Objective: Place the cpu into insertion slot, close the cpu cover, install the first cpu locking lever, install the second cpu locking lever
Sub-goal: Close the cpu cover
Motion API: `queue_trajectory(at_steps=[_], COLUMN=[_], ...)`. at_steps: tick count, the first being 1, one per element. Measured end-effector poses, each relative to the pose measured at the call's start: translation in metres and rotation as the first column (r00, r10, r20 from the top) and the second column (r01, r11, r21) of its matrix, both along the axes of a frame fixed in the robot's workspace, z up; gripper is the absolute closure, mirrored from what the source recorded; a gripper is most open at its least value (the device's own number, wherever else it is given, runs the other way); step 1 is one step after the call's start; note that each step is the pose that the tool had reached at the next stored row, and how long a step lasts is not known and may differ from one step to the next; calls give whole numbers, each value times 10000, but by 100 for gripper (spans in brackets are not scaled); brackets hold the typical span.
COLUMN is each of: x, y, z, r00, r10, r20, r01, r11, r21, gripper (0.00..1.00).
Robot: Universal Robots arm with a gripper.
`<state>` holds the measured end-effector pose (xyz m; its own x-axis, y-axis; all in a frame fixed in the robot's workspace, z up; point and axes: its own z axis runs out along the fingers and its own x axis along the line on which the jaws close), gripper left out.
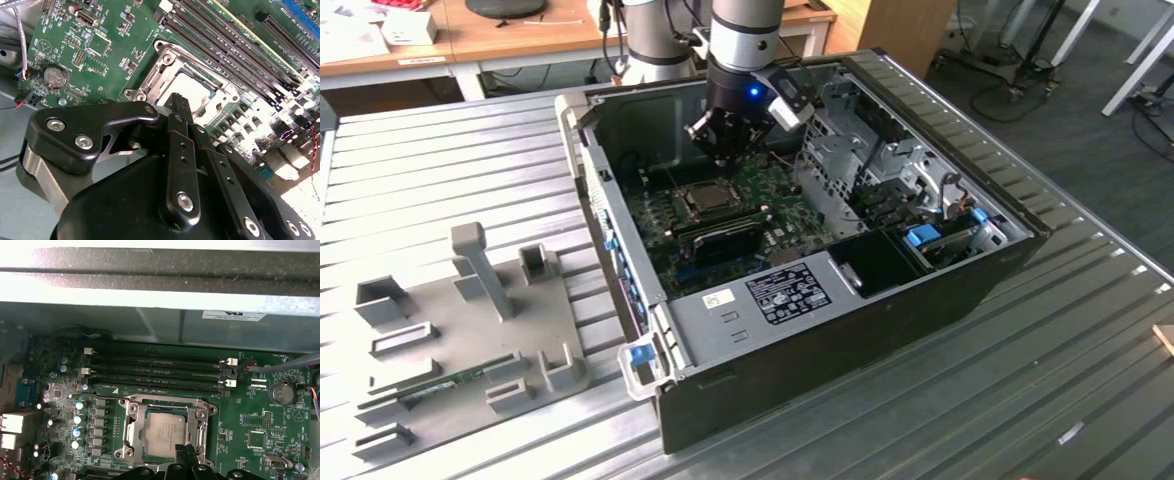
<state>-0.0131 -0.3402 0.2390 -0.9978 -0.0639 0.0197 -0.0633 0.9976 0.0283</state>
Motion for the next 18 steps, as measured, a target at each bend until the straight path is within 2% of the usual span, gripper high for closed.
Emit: queue_trajectory(at_steps=[18], x=[-11], y=[0], z=[-2], r00=[10000], r10=[41], r20=[10], r01=[-41], r11=[10000], r21=[0], gripper=[90])
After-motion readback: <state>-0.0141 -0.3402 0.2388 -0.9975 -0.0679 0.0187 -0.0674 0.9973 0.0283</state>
